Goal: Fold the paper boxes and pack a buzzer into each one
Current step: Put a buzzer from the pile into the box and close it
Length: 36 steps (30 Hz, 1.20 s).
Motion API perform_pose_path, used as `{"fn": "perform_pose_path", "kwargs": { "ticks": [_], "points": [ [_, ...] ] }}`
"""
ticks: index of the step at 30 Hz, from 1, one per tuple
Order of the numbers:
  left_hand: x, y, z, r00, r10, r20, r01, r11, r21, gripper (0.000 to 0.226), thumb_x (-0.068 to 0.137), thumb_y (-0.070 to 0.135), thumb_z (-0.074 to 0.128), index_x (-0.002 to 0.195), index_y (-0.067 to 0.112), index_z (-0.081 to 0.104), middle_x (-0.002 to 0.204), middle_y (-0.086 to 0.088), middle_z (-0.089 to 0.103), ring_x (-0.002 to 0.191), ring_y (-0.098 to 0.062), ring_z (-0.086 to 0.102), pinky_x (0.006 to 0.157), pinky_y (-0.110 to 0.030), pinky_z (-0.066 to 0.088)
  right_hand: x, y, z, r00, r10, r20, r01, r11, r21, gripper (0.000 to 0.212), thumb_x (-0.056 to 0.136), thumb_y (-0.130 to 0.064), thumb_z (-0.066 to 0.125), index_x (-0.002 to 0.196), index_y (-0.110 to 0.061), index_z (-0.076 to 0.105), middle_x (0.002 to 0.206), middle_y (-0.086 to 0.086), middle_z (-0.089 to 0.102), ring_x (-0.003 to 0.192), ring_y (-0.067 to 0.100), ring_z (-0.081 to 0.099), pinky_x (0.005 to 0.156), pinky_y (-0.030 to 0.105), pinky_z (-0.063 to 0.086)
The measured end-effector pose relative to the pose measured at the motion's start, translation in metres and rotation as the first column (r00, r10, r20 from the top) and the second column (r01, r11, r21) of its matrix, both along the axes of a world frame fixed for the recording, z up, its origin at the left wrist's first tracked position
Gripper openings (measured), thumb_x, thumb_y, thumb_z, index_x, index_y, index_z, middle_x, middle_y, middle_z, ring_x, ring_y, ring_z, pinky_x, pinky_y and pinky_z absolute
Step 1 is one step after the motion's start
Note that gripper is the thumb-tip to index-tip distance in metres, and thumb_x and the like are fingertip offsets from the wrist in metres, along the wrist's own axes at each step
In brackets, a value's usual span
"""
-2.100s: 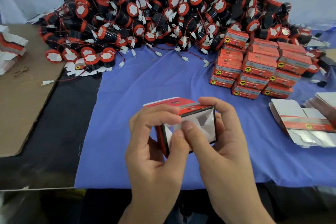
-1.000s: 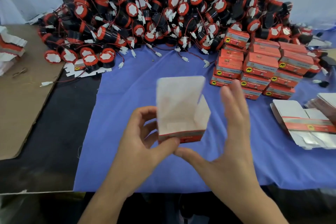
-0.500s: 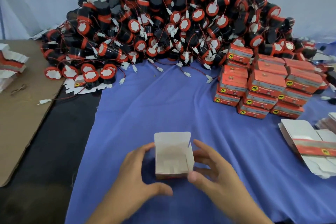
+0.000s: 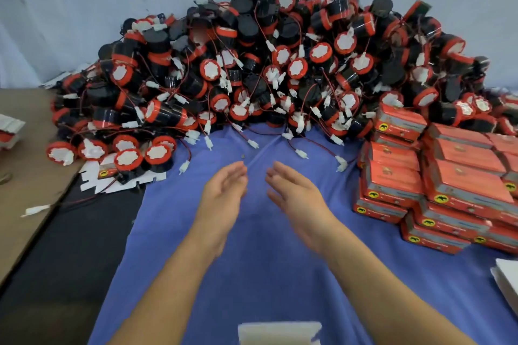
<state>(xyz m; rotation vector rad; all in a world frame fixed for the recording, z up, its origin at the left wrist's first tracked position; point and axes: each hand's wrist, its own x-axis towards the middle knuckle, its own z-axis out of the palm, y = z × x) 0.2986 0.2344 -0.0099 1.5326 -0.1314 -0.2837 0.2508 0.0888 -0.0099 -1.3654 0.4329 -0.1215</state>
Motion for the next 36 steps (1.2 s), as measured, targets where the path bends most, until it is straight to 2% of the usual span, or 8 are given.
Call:
{"fn": "perform_pose_path", "kwargs": {
  "ticks": [5,9,13,19,24,29,32,36],
  "points": [
    [0.111,-0.062,-0.007,0.997,0.047,0.068,-0.054,0.992,0.116,0.051,0.105,0.001,0.046,0.155,0.011,0.042,0.156,-0.005,0.048,0.142,-0.020,0.048,0.119,-0.041,0.040,0.133,-0.003,0.006,0.999,-0.031,-0.020,0.028,0.990,-0.137,0.055,0.103,0.008,0.039,0.156,-0.004,0.035,0.160,0.014,0.040,0.147,0.031,0.040,0.116,0.040,0.041],
    [0.191,-0.091,-0.008,0.982,0.066,0.174,-0.103,0.971,0.216,0.050,0.096,-0.010,0.042,0.142,0.006,0.050,0.140,-0.010,0.058,0.132,-0.029,0.055,0.108,-0.036,0.048,0.213,-0.018,0.003,0.997,-0.075,-0.035,0.064,0.966,-0.249,0.033,0.093,0.006,0.045,0.116,-0.003,0.065,0.096,0.016,0.065,0.085,0.031,0.057,0.071,0.038,0.043],
    [0.238,-0.097,-0.019,0.968,0.084,0.238,-0.178,0.897,0.405,0.044,0.089,-0.003,0.053,0.132,0.007,0.047,0.135,-0.018,0.053,0.119,-0.032,0.056,0.096,-0.040,0.052,0.249,-0.029,-0.013,0.989,-0.132,-0.068,0.101,0.933,-0.344,0.027,0.090,-0.008,0.055,0.113,-0.021,0.053,0.107,0.014,0.071,0.095,0.036,0.065,0.082,0.046,0.054],
    [0.240,-0.086,-0.027,0.936,0.066,0.347,-0.204,0.904,0.377,0.051,0.083,-0.006,0.070,0.126,0.010,0.047,0.123,-0.015,0.057,0.107,-0.026,0.062,0.092,-0.042,0.055,0.254,-0.034,-0.028,0.991,-0.121,0.051,0.131,0.938,-0.322,0.037,0.087,-0.008,0.060,0.119,-0.024,0.050,0.106,-0.006,0.068,0.105,0.025,0.067,0.094,0.050,0.056],
    [0.209,-0.071,-0.001,0.864,-0.088,0.497,-0.172,0.874,0.455,0.046,0.077,0.011,0.087,0.119,0.008,0.068,0.119,-0.010,0.064,0.108,-0.025,0.065,0.092,-0.041,0.055,0.212,-0.038,-0.006,0.981,-0.098,0.166,0.151,0.924,-0.350,0.059,0.090,0.010,0.052,0.142,-0.018,0.046,0.123,-0.004,0.066,0.108,0.013,0.064,0.085,0.025,0.055],
    [0.140,-0.043,0.030,0.852,-0.096,0.514,-0.138,0.907,0.398,0.045,0.077,0.034,0.090,0.109,0.022,0.061,0.108,0.003,0.068,0.094,-0.008,0.066,0.079,-0.027,0.055,0.115,-0.034,0.033,0.938,-0.091,0.334,0.230,0.885,-0.405,0.038,0.096,0.001,0.060,0.125,-0.023,0.060,0.120,-0.013,0.067,0.109,-0.004,0.063,0.092,0.017,0.052],
    [0.089,-0.018,0.050,0.893,-0.064,0.445,-0.096,0.940,0.328,0.049,0.081,0.034,0.087,0.121,0.031,0.059,0.115,0.018,0.064,0.104,-0.006,0.065,0.082,-0.020,0.051,0.053,-0.030,0.049,0.930,-0.309,0.201,0.335,0.935,-0.115,0.013,0.095,-0.012,0.070,0.105,-0.018,0.066,0.096,-0.006,0.068,0.075,0.003,0.065,0.068,0.021,0.054],
    [0.016,0.016,0.082,0.906,-0.139,0.399,0.032,0.964,0.264,0.046,0.079,0.041,0.087,0.120,0.040,0.065,0.114,0.019,0.067,0.100,-0.005,0.069,0.081,-0.020,0.056,-0.008,-0.025,0.083,0.985,-0.163,-0.058,0.172,0.881,0.441,0.025,0.095,-0.023,0.071,0.106,-0.002,0.067,0.092,0.009,0.069,0.063,0.011,0.068,0.056,0.018,0.056]
  ]
}}
